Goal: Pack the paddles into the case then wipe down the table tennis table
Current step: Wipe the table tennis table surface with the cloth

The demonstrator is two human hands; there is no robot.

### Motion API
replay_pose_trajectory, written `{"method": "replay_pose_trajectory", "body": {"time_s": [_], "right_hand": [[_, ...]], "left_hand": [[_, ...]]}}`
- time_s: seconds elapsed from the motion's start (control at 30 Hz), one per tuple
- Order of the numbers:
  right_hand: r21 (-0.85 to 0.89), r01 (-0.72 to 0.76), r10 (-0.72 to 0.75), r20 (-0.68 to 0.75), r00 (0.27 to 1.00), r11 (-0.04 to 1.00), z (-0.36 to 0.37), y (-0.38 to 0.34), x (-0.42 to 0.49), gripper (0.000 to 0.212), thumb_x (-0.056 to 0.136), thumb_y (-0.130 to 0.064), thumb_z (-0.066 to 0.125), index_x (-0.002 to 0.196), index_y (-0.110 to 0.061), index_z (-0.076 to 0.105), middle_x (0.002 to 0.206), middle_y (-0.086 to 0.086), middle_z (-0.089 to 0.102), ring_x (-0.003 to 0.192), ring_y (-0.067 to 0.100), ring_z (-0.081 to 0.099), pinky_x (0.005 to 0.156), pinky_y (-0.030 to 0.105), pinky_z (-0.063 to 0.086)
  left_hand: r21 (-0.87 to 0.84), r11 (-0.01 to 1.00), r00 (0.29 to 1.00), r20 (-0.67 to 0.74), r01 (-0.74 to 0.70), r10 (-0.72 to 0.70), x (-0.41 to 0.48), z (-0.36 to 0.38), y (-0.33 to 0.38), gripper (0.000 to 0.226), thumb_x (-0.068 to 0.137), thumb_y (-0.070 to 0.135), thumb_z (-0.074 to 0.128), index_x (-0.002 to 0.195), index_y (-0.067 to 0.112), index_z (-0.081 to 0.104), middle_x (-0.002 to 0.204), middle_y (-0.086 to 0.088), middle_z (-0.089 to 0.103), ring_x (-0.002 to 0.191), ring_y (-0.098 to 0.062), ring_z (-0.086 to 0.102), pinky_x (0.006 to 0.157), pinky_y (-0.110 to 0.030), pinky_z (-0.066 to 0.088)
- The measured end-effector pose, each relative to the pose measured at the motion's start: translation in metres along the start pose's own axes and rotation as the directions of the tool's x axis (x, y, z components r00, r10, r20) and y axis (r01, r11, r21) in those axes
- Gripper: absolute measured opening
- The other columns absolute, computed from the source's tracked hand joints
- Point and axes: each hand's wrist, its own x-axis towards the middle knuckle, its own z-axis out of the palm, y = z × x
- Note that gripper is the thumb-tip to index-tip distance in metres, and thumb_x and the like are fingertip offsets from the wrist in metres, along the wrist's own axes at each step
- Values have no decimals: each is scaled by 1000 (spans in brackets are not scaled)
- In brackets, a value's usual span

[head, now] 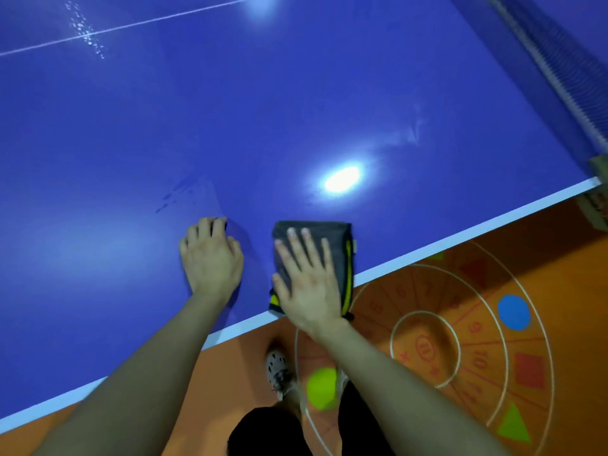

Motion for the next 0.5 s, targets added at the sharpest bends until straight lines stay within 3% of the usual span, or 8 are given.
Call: {"method": "replay_pose_trajectory", "body": {"time_s": [0.1,0.23,0.37,0.5], "right_hand": [[60,211,-215,69,974,976,4,-30,1,64,111,-48,48,170,-23,37,182,2,15,170,23,3,134,58,16],[59,291,-294,51,954,955,-13,38,15,63,110,-51,49,169,-30,40,182,-2,16,170,19,7,136,53,16],[66,107,-104,-43,994,992,-38,142,46,63,108,-50,57,167,-32,43,181,-5,21,169,17,12,133,55,22],[1,-111,111,-53,992,994,-62,267,116,67,107,-54,51,170,-32,38,182,-4,19,169,17,10,135,54,16]], "left_hand": [[16,999,996,80,-44,42,11,-17,-1,34,98,21,60,130,9,66,125,-13,64,116,-38,56,101,-55,45],[17,987,984,89,-159,157,27,-26,19,34,95,17,65,127,9,67,124,-12,65,114,-38,58,98,-55,47],[4,966,963,77,-258,257,58,-23,65,38,94,27,51,123,11,69,120,-8,66,109,-36,60,95,-53,48],[3,957,952,107,-290,288,93,-14,114,39,93,29,48,122,12,70,118,-7,66,107,-36,60,94,-53,49]]}}
